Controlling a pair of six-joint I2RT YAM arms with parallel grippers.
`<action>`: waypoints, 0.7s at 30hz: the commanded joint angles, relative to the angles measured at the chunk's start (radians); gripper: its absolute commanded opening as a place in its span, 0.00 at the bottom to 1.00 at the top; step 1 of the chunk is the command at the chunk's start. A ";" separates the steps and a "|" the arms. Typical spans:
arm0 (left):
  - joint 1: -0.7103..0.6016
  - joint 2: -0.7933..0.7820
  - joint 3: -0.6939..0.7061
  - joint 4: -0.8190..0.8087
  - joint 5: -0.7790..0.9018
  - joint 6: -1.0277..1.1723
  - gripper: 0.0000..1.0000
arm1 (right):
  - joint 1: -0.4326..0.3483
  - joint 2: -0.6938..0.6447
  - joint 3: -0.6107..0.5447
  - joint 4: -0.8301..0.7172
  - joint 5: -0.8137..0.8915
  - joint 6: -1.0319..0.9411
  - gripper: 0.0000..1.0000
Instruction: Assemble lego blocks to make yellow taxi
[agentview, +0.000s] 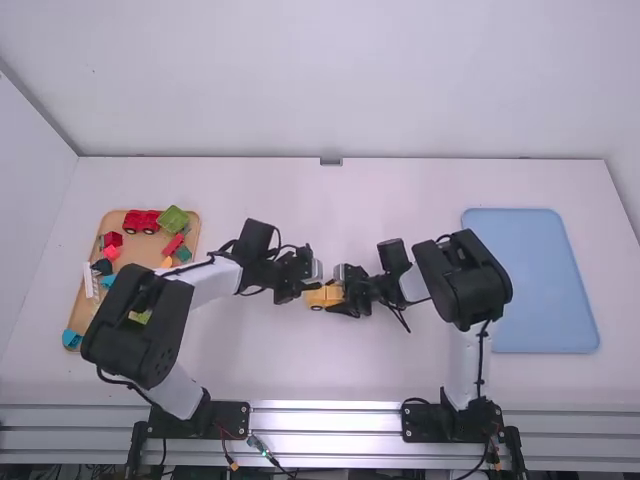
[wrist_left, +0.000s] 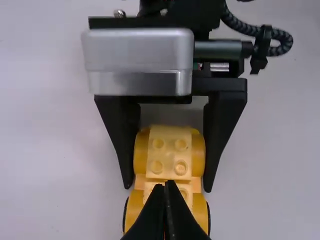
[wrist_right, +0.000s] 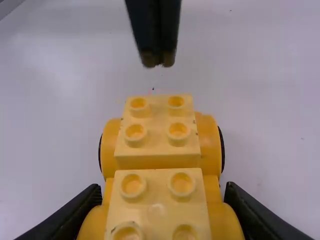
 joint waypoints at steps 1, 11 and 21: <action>-0.003 0.019 -0.029 0.021 0.008 -0.031 0.02 | 0.003 0.017 0.016 -0.002 -0.020 0.002 0.40; -0.003 0.025 -0.112 0.148 0.008 -0.051 0.02 | 0.004 0.017 0.016 -0.002 -0.021 0.002 0.40; -0.003 0.113 -0.119 0.280 0.012 -0.156 0.02 | 0.004 0.017 0.016 -0.005 -0.021 0.002 0.39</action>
